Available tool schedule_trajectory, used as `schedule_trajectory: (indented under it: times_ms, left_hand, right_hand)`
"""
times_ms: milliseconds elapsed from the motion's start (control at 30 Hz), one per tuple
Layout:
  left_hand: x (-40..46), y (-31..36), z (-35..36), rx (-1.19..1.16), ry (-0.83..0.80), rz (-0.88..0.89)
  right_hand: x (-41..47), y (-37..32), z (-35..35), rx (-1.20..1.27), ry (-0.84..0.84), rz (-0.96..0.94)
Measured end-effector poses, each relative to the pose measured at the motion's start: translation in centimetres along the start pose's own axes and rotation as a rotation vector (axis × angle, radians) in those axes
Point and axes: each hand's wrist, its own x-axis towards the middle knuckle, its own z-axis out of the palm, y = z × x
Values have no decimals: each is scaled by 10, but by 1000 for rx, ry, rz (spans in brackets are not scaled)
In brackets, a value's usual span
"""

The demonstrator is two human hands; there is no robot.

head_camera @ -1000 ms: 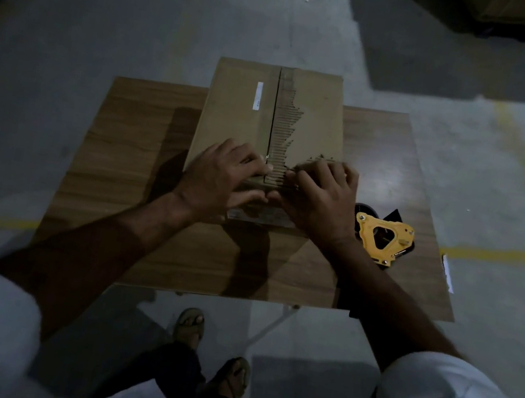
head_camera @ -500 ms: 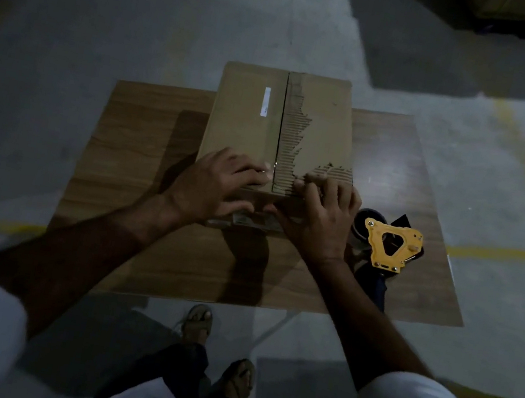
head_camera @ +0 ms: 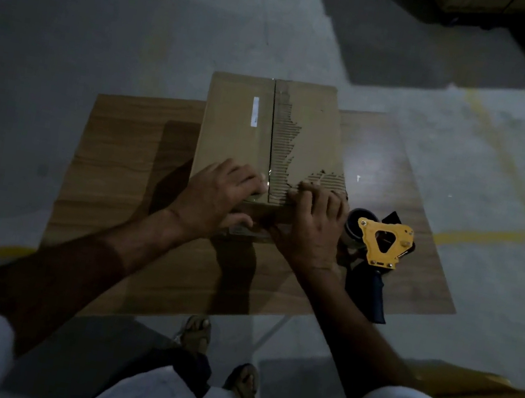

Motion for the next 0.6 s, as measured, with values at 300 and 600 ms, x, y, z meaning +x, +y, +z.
schedule_trajectory:
  times_ms: [300,600]
  left_hand:
    - [5,24,7,168,49,-71]
    - [17,28,12,195,98,-94]
  right_hand:
    - [9,12,-13,-40,-135,-69]
    - [33,27,-35,4,-200,-205]
